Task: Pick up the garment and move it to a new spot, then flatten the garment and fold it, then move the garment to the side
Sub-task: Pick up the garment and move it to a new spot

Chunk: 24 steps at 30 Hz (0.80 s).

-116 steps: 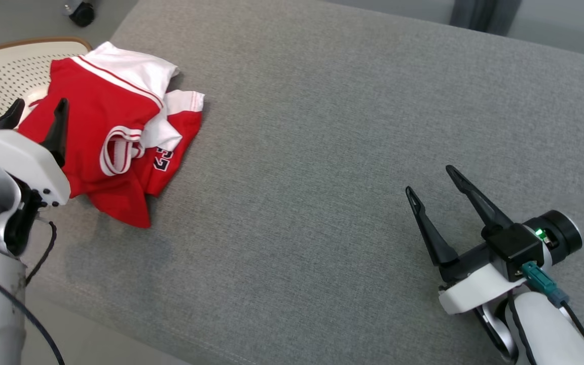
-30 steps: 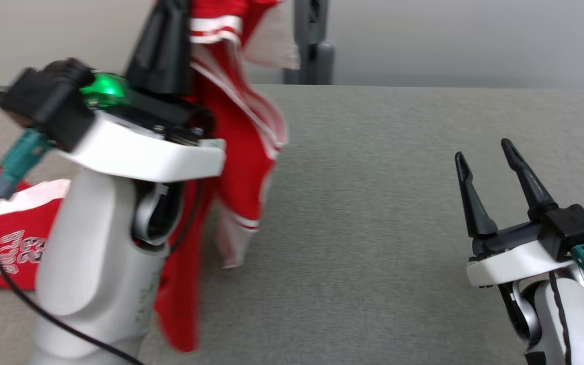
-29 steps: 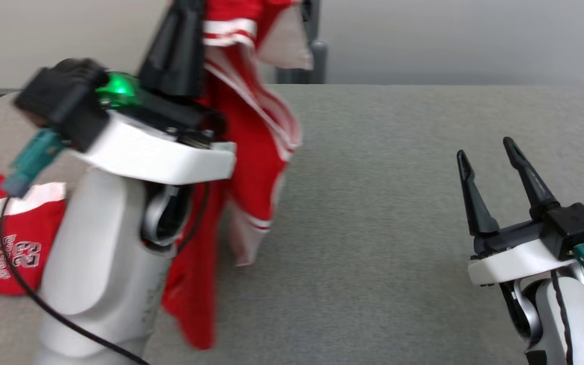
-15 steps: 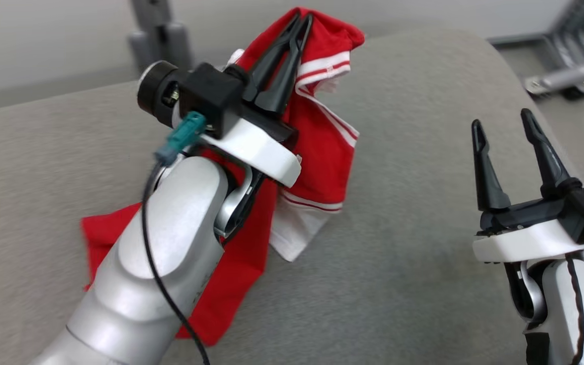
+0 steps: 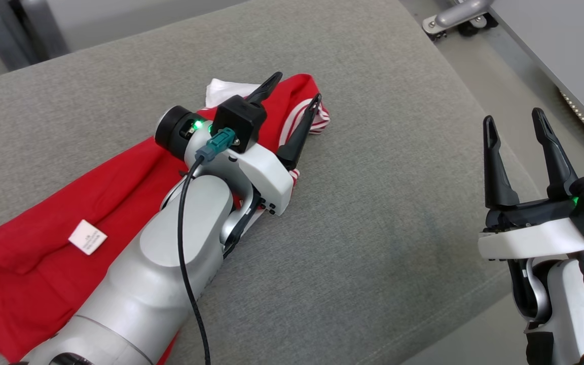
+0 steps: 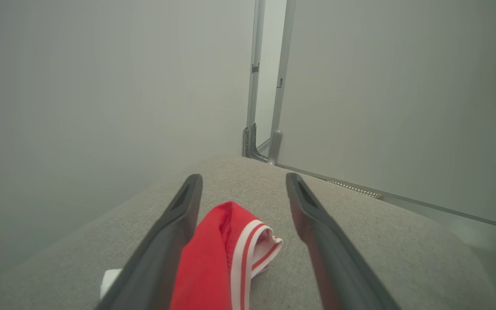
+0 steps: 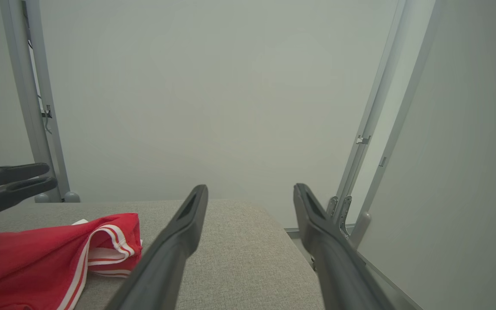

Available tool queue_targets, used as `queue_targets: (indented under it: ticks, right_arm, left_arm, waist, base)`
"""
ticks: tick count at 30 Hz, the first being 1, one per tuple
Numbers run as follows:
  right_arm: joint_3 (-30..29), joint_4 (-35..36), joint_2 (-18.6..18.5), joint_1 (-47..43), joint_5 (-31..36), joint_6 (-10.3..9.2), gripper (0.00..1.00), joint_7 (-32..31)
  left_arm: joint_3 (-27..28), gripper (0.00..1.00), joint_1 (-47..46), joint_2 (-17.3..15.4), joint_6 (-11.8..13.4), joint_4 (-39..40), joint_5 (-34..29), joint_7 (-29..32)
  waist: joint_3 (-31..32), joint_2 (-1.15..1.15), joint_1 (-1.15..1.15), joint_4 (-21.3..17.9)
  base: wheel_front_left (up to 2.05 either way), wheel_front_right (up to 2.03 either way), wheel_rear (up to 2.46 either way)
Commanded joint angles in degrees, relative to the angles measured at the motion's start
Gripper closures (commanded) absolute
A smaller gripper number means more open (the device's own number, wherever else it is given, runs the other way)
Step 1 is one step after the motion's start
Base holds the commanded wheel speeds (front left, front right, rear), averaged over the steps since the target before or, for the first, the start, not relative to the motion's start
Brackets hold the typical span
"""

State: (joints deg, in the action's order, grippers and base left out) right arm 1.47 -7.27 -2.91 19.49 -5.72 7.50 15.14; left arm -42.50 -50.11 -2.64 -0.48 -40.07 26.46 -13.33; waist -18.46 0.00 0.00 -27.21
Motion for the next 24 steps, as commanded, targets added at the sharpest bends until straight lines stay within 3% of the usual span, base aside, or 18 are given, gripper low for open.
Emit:
queue_targets:
  ticks: [1,6,11,19,24]
  right_arm:
    - [-0.29,0.09,-0.03,-0.22,-0.18,-0.02,0.0,0.03]
    - [-0.62,0.44,-0.11,-0.66,1.48,-0.02,0.0,0.03]
    - [-2.06,1.86,-0.24,-1.72,3.07,-0.02,0.0,0.03]
    - [-2.83,3.99,-2.41,-5.99,3.76,-0.02,0.0,0.03]
    - [-2.1,3.9,-2.96,-8.34,3.77,-0.02,0.0,0.02]
  left_arm:
    - [-0.35,0.0,-1.1,-0.47,0.24,-0.6,0.75,-0.56]
    - [-0.96,0.0,-1.42,-0.39,1.46,-0.36,3.52,-1.66]
    - [1.8,0.0,0.13,-0.38,3.41,3.3,3.82,-1.87]
    - [13.03,0.0,8.76,-3.04,6.29,14.03,-0.33,-1.84]
    - [19.2,0.0,18.15,-5.95,7.19,20.25,-3.26,-1.84]
  waist:
    - [0.33,0.0,0.0,0.83]
    - [2.2,0.0,0.0,5.16]
    - [4.92,0.0,0.0,12.08]
    - [9.37,0.0,0.0,22.13]
    - [11.34,0.0,0.0,25.82]
  base:
    - [0.0,0.0,0.0]
    - [0.0,0.0,0.0]
    - [0.0,0.0,0.0]
    - [0.0,0.0,0.0]
    - [0.0,0.0,0.0]
